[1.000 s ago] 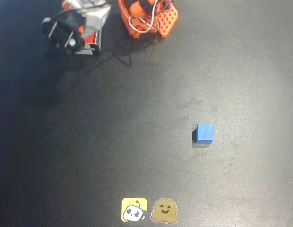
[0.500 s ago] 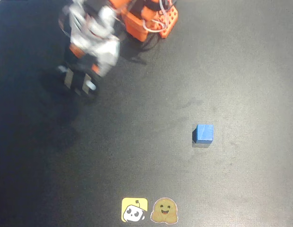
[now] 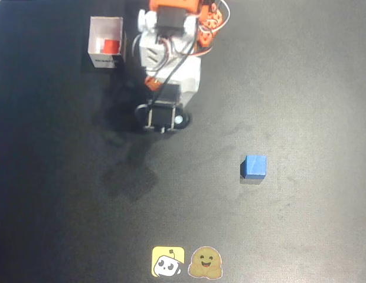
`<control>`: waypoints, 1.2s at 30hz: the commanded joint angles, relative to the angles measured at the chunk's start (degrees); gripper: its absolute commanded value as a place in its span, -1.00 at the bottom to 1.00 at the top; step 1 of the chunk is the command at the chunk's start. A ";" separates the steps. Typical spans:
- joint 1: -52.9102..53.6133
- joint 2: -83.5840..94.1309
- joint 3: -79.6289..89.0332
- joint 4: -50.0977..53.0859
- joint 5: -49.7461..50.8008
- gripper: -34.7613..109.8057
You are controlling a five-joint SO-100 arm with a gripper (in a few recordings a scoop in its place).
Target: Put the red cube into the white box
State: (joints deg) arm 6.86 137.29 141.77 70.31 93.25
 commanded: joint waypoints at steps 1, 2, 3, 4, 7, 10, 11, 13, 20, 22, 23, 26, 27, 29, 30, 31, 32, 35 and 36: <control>-0.88 5.19 1.93 0.53 -0.35 -0.52; -0.88 6.59 3.08 0.70 -0.44 -0.52; -0.88 8.00 4.13 0.88 -0.79 -0.52; -0.88 9.32 5.19 1.14 -1.05 -0.52; -0.79 12.66 7.21 2.72 -1.76 -0.52; -0.79 16.00 10.20 2.99 -2.46 -0.52; -0.70 18.11 11.34 2.99 -2.90 -0.52; -0.62 23.20 14.33 4.04 -3.08 -0.52; -0.70 44.82 27.33 6.06 -5.45 -0.52; -0.79 44.03 27.42 5.62 -5.62 -0.52; -0.70 43.07 27.42 5.10 -6.15 -0.52; -0.53 42.36 27.42 4.57 -6.77 -0.52; -0.62 42.36 27.42 4.57 -6.77 -0.52; -0.79 42.45 27.42 4.57 -6.94 -0.52; -0.79 42.45 27.42 4.57 -7.03 -0.52; -0.79 42.45 27.42 4.57 -7.12 -0.52; -0.79 42.54 27.42 4.66 -7.12 -0.52; -0.70 42.71 27.42 4.66 -7.73 -0.52; -0.79 43.15 27.42 4.83 -7.73 -0.52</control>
State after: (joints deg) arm 6.06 179.74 169.45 75.50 86.22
